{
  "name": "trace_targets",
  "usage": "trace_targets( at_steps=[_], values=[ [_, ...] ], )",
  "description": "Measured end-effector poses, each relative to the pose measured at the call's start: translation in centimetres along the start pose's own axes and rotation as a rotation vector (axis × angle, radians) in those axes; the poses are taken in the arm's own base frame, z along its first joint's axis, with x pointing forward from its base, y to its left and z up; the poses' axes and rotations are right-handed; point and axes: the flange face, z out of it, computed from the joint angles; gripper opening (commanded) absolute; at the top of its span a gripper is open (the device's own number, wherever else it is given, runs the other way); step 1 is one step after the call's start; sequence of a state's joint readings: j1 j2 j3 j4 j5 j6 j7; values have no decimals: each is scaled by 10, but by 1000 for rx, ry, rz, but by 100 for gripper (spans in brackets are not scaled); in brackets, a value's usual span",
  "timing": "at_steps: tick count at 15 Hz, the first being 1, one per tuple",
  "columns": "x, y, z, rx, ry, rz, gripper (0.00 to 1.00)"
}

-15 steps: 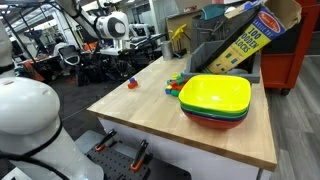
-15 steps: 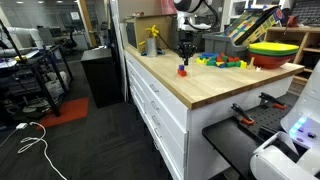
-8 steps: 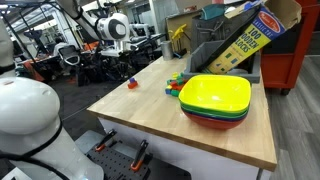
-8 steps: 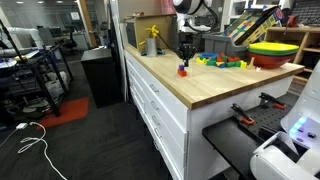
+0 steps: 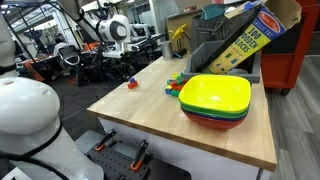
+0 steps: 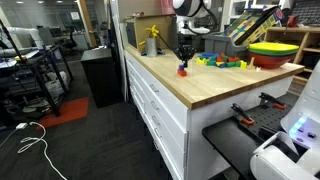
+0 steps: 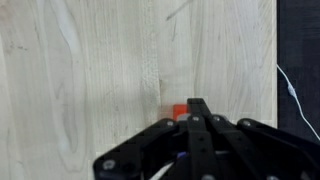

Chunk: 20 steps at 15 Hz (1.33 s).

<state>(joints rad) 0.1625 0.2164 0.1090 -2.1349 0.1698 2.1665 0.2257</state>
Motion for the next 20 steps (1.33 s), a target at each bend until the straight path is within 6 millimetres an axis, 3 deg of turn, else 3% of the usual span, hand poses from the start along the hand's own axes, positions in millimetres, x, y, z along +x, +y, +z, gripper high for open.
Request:
trace_targets(
  at_steps=[20],
  values=[
    [7,0,-3,-24,55,-25,0]
  ],
)
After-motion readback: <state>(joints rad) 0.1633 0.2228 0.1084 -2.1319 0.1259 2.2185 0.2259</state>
